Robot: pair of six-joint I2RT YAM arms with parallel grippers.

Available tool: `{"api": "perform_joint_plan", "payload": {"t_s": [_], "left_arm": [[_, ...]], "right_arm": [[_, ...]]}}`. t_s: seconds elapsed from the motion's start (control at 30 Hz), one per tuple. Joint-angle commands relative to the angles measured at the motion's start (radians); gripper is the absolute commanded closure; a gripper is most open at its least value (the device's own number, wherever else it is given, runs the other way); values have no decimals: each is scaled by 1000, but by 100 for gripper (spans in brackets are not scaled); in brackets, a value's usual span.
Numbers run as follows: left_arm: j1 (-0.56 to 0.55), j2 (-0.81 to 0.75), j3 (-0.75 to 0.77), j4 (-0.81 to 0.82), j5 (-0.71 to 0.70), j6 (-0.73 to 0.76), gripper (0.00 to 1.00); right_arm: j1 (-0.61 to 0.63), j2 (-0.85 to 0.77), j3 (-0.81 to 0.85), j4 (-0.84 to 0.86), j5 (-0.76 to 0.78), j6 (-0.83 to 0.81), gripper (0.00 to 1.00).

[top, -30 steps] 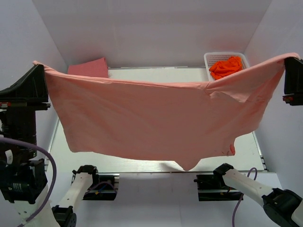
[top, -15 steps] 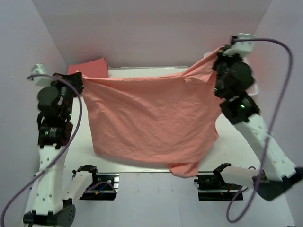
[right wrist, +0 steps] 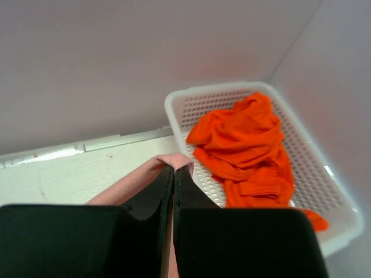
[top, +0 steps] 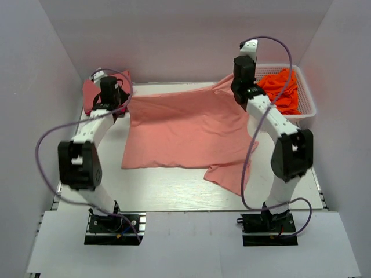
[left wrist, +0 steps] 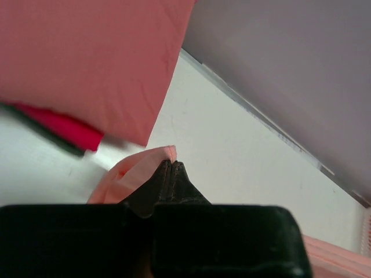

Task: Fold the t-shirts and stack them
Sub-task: Flatten out the tshirt, then grap the side of the flattened tshirt furthest away from the robot with both arms

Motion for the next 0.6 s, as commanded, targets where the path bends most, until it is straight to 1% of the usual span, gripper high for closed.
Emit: {"api": "perform_joint_plan", "payload": {"t_s": [0.0,0.03,0.07,0.1,0.17,0.2,0.23,0.27,0.3,0.33,0.43,0.5,0.57], "left_arm": [[8,153,153,138,16,46,100],[8,201,209,159,28,46,100],[8,292,237,168,39,46,100],[8,336,268,168,39,46,100],[8,416,378,179,39,46,100],[8,497,423,162,53,64,100],[8,535,511,162,71,84,100],[8,600,553,149,91,105,100],[8,600,587,136,91,106,100],[8,652,640,136,91,115,100],[8,706,711,112,111,115,100],[8,717,711,101,111,115,100],[8,694,681,101,111,124,100]], "right_arm": [[-33,129,145,38,-83,43,100],[-49,159,165,33,-94,43,100],[-52,188,219,21,-103,46,100],[-72,269,269,10,-132,49,100],[-79,339,339,-1,-158,58,100],[-87,360,407,-13,-186,60,100],[-99,425,435,-22,-207,58,100],[-109,459,481,-43,-214,69,100],[-116,460,482,-44,-232,68,100],[-119,498,530,-60,-252,64,100],[-129,499,519,-62,-292,71,100],[-132,480,492,-70,-315,83,100],[-130,444,424,-80,-327,95,100]]}}
